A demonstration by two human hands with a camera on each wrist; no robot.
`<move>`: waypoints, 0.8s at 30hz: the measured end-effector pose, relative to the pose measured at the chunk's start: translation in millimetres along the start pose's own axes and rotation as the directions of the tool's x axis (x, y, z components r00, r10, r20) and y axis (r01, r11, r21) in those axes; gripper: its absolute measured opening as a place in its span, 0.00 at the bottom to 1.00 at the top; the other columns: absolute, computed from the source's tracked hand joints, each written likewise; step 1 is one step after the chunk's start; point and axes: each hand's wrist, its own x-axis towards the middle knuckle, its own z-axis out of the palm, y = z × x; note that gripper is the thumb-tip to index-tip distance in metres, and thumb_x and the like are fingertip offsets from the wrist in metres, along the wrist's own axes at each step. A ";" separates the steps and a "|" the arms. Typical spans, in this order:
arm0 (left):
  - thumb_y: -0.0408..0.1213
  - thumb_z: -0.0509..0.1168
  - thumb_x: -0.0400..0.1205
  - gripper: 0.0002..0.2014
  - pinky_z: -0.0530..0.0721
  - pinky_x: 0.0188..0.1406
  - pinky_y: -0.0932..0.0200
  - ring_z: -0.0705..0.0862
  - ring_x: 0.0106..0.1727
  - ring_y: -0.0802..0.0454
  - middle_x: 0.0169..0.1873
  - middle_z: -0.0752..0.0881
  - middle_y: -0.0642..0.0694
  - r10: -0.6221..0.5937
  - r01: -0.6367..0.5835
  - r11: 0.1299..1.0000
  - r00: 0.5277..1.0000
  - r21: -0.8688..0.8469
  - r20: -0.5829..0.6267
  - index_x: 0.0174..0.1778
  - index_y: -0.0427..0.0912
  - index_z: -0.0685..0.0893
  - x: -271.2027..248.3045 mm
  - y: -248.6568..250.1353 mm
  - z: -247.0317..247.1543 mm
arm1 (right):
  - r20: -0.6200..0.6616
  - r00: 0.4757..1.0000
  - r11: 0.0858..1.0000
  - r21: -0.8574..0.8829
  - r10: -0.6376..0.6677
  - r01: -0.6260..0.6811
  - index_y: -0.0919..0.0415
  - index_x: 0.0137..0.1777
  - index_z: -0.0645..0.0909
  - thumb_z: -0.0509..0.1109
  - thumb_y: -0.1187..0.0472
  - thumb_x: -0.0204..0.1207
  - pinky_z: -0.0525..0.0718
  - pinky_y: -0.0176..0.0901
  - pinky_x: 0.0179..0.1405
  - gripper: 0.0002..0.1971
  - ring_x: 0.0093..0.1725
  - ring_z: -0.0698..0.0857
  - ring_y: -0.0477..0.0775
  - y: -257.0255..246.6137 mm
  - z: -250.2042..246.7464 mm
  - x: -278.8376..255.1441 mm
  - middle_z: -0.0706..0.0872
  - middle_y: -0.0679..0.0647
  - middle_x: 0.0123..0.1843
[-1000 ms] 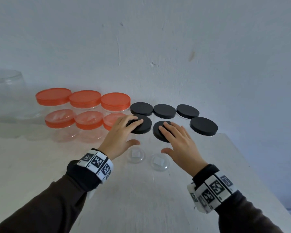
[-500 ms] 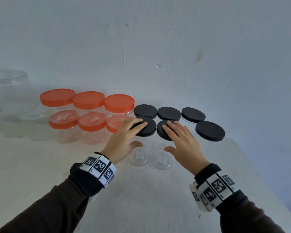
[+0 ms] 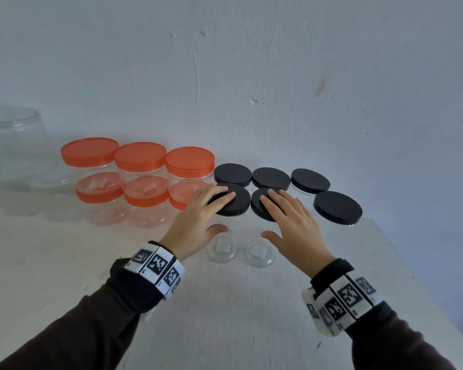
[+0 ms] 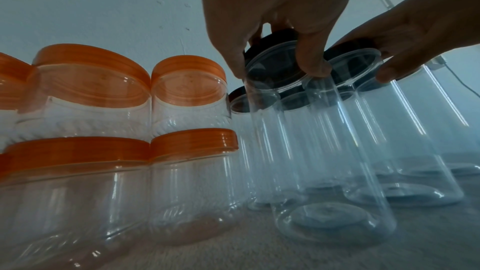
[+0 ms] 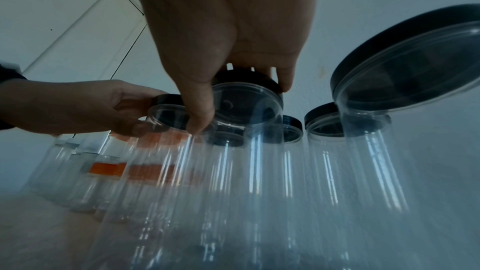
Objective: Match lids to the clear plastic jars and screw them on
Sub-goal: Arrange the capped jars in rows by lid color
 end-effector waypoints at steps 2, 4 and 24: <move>0.36 0.76 0.70 0.34 0.77 0.59 0.53 0.68 0.70 0.49 0.69 0.73 0.45 -0.003 0.003 1.000 1.000 0.008 0.001 0.73 0.42 0.74 0.4 0.7 -0.8 | 0.004 1.000 1.000 -0.010 0.002 -0.002 0.64 0.68 0.77 0.86 0.56 0.55 0.74 0.65 0.63 0.39 0.68 0.78 0.67 -0.2 0.3 0.4 0.81 0.62 0.67; 0.36 0.77 0.69 0.34 0.80 0.58 0.51 0.69 0.70 0.48 0.69 0.73 0.45 -0.003 0.003 1.000 1.000 0.016 -0.004 0.72 0.42 0.74 0.8 1.7 -1.0 | 0.012 1.000 1.000 -0.017 0.007 -0.006 0.64 0.68 0.77 0.86 0.56 0.55 0.75 0.65 0.63 0.39 0.68 0.79 0.67 -0.5 0.5 0.7 0.81 0.62 0.67; 0.58 0.58 0.77 0.29 0.71 0.68 0.53 0.72 0.70 0.48 0.66 0.77 0.45 0.028 -0.027 0.997 1.000 0.069 -0.012 0.67 0.40 0.80 15.1 15.5 -6.8 | -0.005 0.996 0.988 0.124 0.089 -0.088 0.60 0.73 0.71 0.59 0.41 0.76 0.70 0.62 0.72 0.31 0.74 0.72 0.62 15.5 -23.4 -4.0 0.75 0.57 0.73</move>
